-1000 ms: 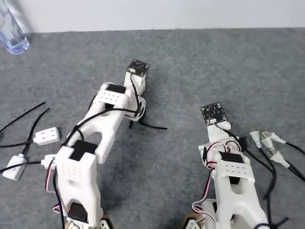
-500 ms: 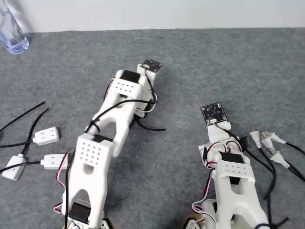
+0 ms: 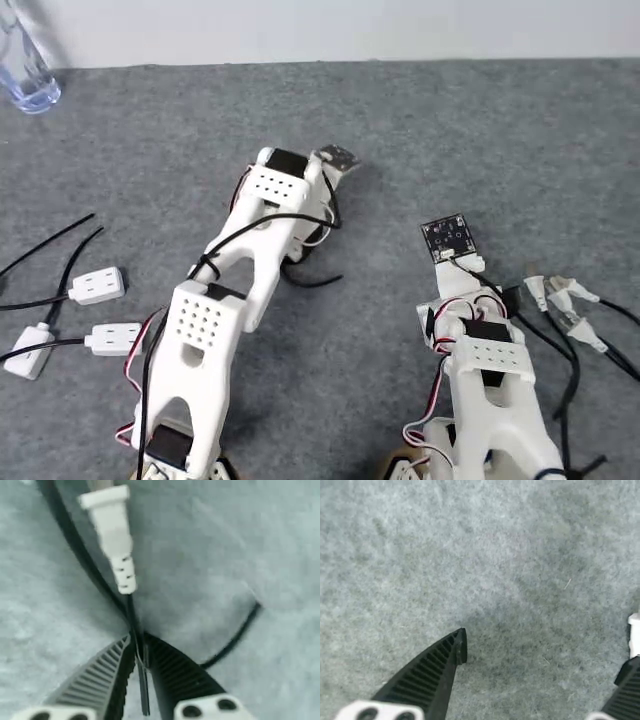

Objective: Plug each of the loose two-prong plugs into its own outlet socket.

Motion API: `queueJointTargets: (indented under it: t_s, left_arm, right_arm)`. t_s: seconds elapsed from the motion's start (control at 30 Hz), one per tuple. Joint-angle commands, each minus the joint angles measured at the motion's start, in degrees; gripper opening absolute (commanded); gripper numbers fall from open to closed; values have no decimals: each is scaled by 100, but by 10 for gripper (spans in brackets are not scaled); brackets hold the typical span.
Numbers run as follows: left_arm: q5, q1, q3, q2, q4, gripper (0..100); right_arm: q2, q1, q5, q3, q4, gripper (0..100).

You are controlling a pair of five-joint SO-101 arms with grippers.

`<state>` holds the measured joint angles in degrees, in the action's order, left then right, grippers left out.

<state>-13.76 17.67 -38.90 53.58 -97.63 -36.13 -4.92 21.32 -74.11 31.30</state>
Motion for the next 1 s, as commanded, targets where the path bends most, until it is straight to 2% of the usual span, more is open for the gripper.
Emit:
queueJointTargets:
  t_s: [0.0, 0.2, 0.47, 0.77, 0.87, 0.97]
  left_arm:
    - [-1187, 193, 1314, -1187, -308, 11]
    - [-2857, 185, 3591, -3235, -308, 11]
    - [-4527, 246, 6369, -5143, -185, 11]
    - [-4440, 255, 6747, -6681, 141, 11]
    - [-4246, 607, 6782, -6971, 185, 11]
    - [-3736, 1134, 6782, -7033, 475, 11]
  right_arm:
    - [-136, -84, -18, 26, -119, 448]
    - [-136, -92, -18, 26, -119, 448]
    - [-136, -92, -18, 26, -119, 448]
    - [-189, -233, -44, 26, -127, 448]
    - [-198, -418, -70, 53, -127, 448]
    - [-198, -514, -79, 70, -119, 448]
